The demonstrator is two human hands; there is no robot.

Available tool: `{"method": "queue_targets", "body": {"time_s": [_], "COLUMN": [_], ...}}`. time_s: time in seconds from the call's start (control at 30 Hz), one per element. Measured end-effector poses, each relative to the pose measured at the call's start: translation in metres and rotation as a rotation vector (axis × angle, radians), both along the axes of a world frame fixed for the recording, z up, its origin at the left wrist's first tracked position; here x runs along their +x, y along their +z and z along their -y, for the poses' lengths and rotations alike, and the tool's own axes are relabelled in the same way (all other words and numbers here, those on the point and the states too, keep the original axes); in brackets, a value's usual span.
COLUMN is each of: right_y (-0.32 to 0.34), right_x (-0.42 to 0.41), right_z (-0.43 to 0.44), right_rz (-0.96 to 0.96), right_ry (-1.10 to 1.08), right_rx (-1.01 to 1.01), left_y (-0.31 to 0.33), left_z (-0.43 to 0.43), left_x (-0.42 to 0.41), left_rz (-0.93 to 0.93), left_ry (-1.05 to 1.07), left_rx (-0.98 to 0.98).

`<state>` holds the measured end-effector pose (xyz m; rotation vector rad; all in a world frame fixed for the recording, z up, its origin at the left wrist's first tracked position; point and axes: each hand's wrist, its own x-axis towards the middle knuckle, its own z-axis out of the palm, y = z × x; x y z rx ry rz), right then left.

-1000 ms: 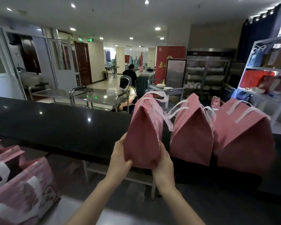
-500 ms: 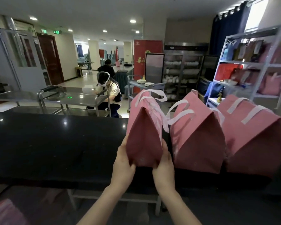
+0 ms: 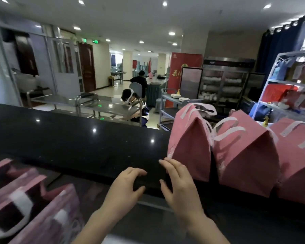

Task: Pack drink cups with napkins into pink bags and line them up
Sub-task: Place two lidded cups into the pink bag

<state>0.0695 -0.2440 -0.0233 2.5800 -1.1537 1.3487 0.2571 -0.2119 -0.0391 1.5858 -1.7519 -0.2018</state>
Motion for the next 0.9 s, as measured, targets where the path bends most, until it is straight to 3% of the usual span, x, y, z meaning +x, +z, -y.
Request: {"method": "queue_targets", "body": {"time_s": [0.2,0.33,0.47,0.7,0.9], "right_y": [-0.007,-0.015,-0.016,-0.015,-0.010], "right_x": [0.104,0.166,0.214,0.253,0.214], "right_z": [-0.019,-0.042,-0.051,-0.057,-0.053], "right_rz": [-0.363,-0.479,-0.557,-0.883,-0.881], "right_ry": [0.341,0.543,0.600,0.613,0.609], "right_rx": [0.160,0.123,0.020,-0.092,-0.020], "left_y": [0.005,-0.006,-0.019,-0.046,-0.047], "left_z": [-0.104,-0.176,-0.221,-0.238,-0.231], "left_x": [0.075,0.118,0.143,0.155,0.156], "left_rz": [0.114,0.133,0.178,0.106,0.082], "left_ry": [0.266,0.491,0.617,0.507,0.370], "left_rx": [-0.017,0.008,0.060,0.081,0.043]}}
